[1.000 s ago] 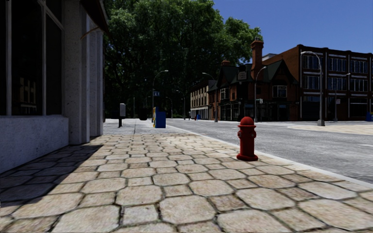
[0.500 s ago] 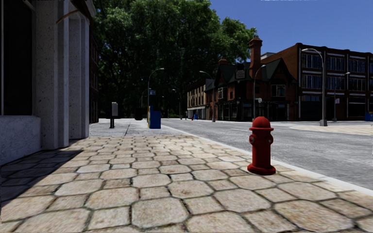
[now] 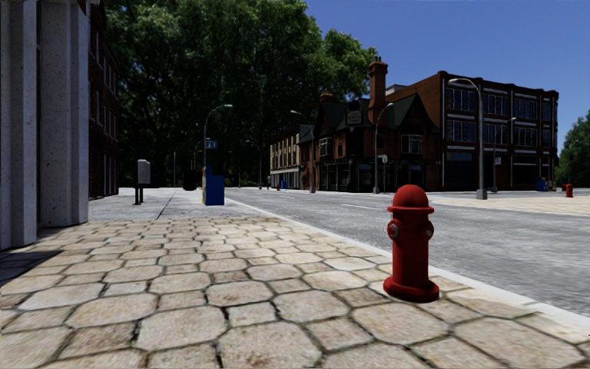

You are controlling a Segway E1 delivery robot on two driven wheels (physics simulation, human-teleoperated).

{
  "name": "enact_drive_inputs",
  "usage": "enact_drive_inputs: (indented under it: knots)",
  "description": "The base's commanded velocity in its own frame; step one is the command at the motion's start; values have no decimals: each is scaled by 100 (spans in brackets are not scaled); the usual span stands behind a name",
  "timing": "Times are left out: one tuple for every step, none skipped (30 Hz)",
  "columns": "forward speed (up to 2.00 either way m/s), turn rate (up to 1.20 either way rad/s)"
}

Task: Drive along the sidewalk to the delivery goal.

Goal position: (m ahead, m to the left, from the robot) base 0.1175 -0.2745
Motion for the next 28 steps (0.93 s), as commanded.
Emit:
enact_drive_inputs:
  knots:
    - [0,0]
    - [0,0]
    - [0,0]
    - [0,0]
    - [0,0]
    - [0,0]
    - [0,0]
    - [0,0]
    - [0,0]
    - [0,0]
    - [0,0]
    - [0,0]
    - [0,0]
    - [0,0]
    - [0,0]
    - [0,0]
    - [0,0]
    - [0,0]
    - [0,0]
    - [0,0]
    - [0,0]
    - [0,0]
    - [0,0]
    - [0,0]
    - [0,0]
    - [0,0]
    - [0,0]
    - [0,0]
